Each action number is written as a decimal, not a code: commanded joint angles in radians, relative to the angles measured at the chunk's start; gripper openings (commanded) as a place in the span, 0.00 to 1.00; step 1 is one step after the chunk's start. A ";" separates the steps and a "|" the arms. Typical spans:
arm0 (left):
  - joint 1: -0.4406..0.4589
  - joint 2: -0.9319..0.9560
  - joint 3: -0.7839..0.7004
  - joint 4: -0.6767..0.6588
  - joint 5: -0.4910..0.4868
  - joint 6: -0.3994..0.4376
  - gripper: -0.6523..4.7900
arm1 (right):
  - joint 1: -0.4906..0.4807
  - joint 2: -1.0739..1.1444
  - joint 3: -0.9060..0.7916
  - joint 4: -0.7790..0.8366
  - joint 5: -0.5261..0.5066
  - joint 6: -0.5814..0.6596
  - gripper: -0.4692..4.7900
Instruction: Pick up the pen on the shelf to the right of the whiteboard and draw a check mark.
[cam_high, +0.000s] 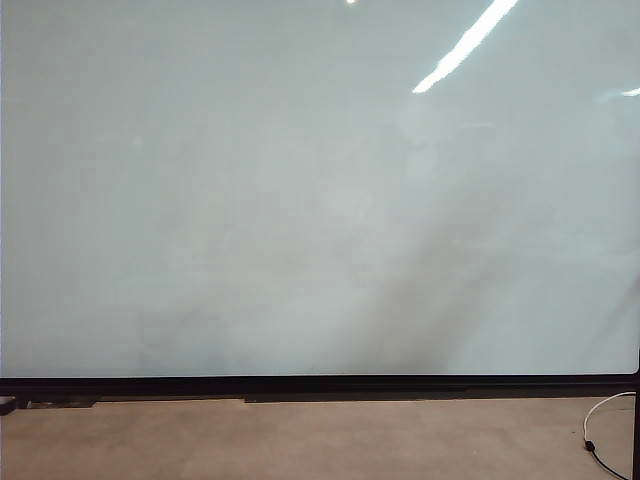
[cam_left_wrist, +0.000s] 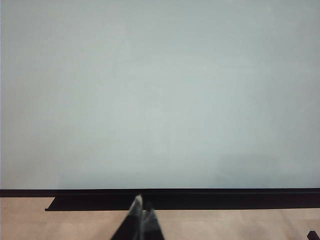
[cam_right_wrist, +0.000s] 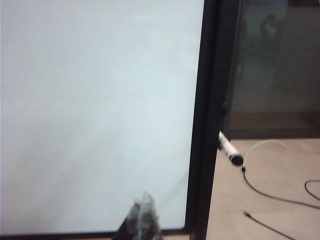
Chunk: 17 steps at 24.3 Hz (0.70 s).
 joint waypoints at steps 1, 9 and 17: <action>0.000 0.001 0.003 0.012 0.001 0.005 0.11 | 0.000 0.000 0.005 -0.006 0.026 0.045 0.07; 0.000 0.001 0.003 0.012 0.001 0.005 0.11 | -0.001 0.000 0.005 -0.026 0.210 -0.012 0.07; 0.000 0.001 0.003 0.011 0.001 0.005 0.11 | -0.001 0.000 0.005 -0.021 0.215 -0.055 0.46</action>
